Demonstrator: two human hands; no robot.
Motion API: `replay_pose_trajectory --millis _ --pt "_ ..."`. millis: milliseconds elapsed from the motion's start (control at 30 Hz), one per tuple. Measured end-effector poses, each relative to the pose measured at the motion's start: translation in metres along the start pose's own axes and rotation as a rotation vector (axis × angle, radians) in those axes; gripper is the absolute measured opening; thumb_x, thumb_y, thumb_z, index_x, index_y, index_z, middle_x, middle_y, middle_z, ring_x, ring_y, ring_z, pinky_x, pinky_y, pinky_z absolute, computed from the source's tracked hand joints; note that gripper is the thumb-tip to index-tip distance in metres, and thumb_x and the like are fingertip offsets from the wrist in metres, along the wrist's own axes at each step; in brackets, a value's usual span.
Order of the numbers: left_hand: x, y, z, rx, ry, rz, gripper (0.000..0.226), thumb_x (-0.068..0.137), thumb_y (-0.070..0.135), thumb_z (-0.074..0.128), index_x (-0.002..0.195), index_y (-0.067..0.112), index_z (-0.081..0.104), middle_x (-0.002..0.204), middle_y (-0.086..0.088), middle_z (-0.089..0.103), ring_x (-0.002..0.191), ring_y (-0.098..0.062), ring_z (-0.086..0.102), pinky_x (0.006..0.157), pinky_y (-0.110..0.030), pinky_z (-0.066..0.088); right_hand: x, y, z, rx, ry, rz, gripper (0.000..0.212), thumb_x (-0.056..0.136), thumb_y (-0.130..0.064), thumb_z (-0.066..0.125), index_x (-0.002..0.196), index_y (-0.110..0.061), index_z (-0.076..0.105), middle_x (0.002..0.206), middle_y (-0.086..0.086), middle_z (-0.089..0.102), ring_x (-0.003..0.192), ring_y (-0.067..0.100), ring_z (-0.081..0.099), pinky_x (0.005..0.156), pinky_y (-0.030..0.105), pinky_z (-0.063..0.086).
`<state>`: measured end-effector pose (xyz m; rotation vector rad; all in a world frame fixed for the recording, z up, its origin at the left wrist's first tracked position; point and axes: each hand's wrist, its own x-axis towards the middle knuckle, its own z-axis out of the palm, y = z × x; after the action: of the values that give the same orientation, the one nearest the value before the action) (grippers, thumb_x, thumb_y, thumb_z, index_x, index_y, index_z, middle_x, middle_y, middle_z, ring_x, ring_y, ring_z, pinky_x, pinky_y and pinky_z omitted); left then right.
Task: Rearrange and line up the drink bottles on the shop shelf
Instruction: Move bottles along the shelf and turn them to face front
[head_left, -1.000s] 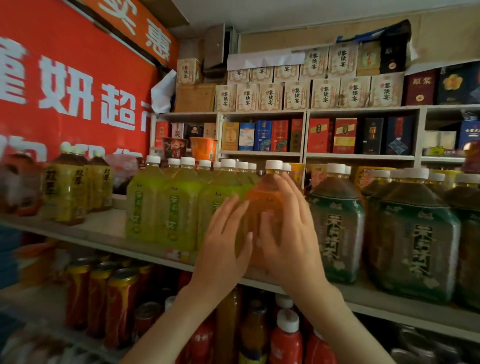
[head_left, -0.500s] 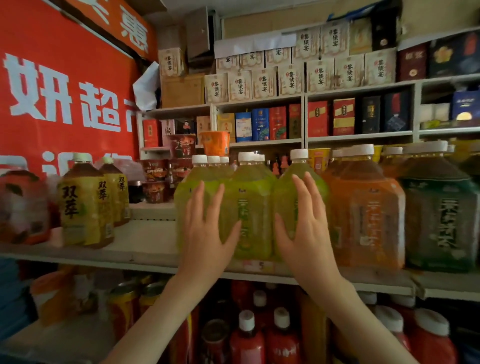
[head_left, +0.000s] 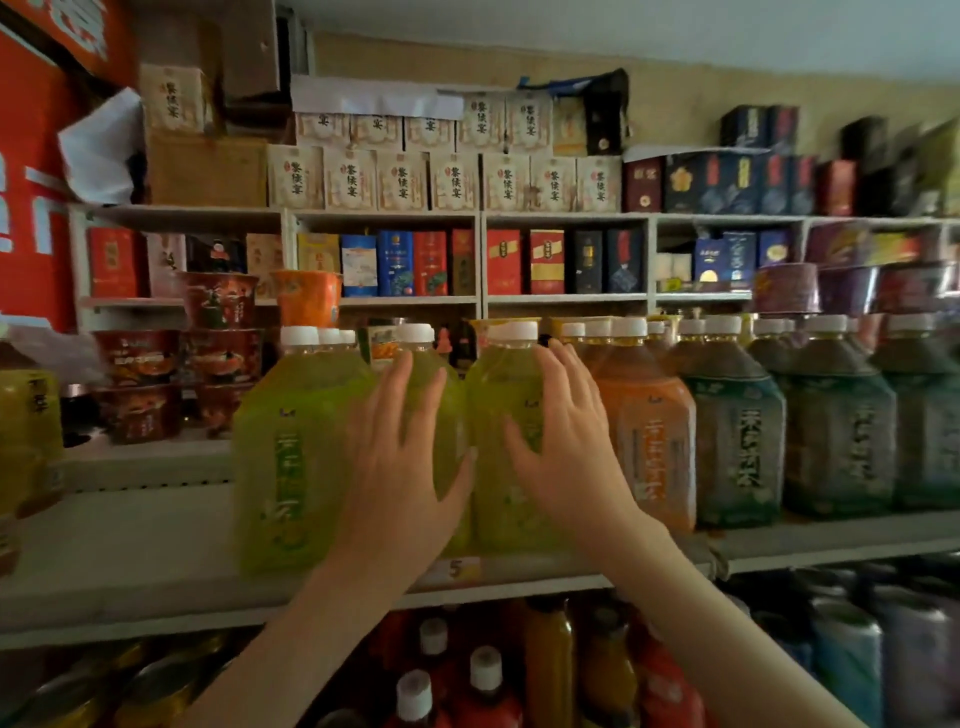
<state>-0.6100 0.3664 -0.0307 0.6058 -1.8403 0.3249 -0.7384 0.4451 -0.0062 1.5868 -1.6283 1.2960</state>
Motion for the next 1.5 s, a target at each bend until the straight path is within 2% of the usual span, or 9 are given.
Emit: replay_pose_trajectory --millis 133,300,533,600,700,867,1233,1400,1500 --pt "0.026 0.027 0.006 -0.091 0.059 0.135 0.059 0.088 0.039 0.054 0.141 0.018 0.038 0.149 -0.005 0.035 0.138 -0.011 0.016 0.112 -0.050 0.019 0.029 0.006 -0.049 -0.113 0.041 -0.106 0.044 0.094 -0.023 0.050 0.137 -0.017 0.043 0.146 -0.002 0.036 0.136 0.015 0.026 0.110 0.031 0.018" --pt "0.051 0.058 0.020 -0.191 -0.004 0.200 0.053 0.089 0.038 0.050 0.138 0.019 0.044 0.142 -0.001 0.046 0.135 -0.011 0.031 0.114 -0.053 0.018 0.075 0.036 -0.115 -0.210 0.024 -0.052 0.029 0.096 -0.017 0.047 0.122 -0.018 0.059 0.126 -0.003 0.056 0.100 0.001 0.044 0.071 -0.006 0.027" --pt "0.053 0.081 0.048 0.021 -0.166 0.159 0.081 0.083 0.076 0.017 0.143 0.024 0.035 0.148 0.003 0.038 0.140 -0.016 0.027 0.116 -0.045 0.005 0.074 0.107 -0.131 -0.260 0.032 0.286 0.061 0.090 -0.041 0.055 0.140 -0.012 0.036 0.139 0.010 0.045 0.125 0.026 0.044 0.089 0.030 0.035" --pt "0.054 0.088 0.052 0.121 -0.197 0.154 0.097 0.074 0.086 0.013 0.140 0.021 0.042 0.144 -0.001 0.045 0.139 -0.023 0.030 0.114 -0.051 0.008 0.070 0.126 -0.124 -0.239 -0.016 0.376 0.071 0.086 -0.052 0.056 0.138 -0.008 0.034 0.133 0.012 0.048 0.117 0.027 0.048 0.088 0.033 0.042" --pt "0.053 0.098 0.057 0.226 -0.260 0.106 0.114 0.060 0.095 0.011 0.143 0.021 0.036 0.146 -0.001 0.043 0.142 -0.026 0.020 0.112 -0.055 -0.002 0.065 0.148 -0.111 -0.192 -0.046 0.460 0.070 0.084 -0.061 0.053 0.125 -0.005 0.045 0.108 0.007 0.057 0.091 0.017 0.054 0.069 0.028 0.047" --pt "0.048 0.112 0.065 0.229 -0.258 0.027 0.118 0.056 0.096 0.027 0.144 0.018 0.023 0.147 0.001 0.039 0.143 -0.023 0.014 0.106 -0.051 -0.017 0.064 0.163 -0.101 -0.097 0.071 0.440 0.042 0.091 -0.052 0.047 0.096 -0.011 0.054 0.086 0.000 0.059 0.082 0.019 0.059 0.064 0.029 0.047" --pt "0.045 0.118 0.066 0.205 -0.252 -0.001 0.115 0.060 0.090 0.038 0.145 0.016 0.020 0.150 0.001 0.035 0.142 -0.018 0.016 0.104 -0.048 -0.019 0.067 0.167 -0.109 -0.181 0.117 0.423 0.043 0.094 -0.044 0.045 0.101 -0.002 0.056 0.088 0.008 0.061 0.083 0.024 0.057 0.063 0.029 0.038" --pt "0.037 0.129 0.077 0.181 -0.213 -0.015 0.124 0.059 0.089 0.044 0.149 0.009 0.013 0.154 -0.008 0.026 0.143 -0.025 0.017 0.105 -0.048 -0.020 0.063 0.168 -0.114 -0.141 0.067 0.440 0.042 0.093 -0.044 0.047 0.106 -0.004 0.055 0.084 0.001 0.061 0.069 0.007 0.054 0.051 0.019 0.035" --pt "0.035 0.138 0.083 0.168 -0.174 -0.042 0.128 0.056 0.088 0.049 0.147 0.003 0.018 0.151 -0.015 0.031 0.140 -0.031 0.026 0.108 -0.052 -0.011 0.053 0.158 -0.110 -0.177 0.077 0.432 0.053 0.093 -0.043 0.050 0.130 -0.005 0.040 0.119 0.010 0.057 0.106 0.023 0.056 0.081 0.035 0.049"
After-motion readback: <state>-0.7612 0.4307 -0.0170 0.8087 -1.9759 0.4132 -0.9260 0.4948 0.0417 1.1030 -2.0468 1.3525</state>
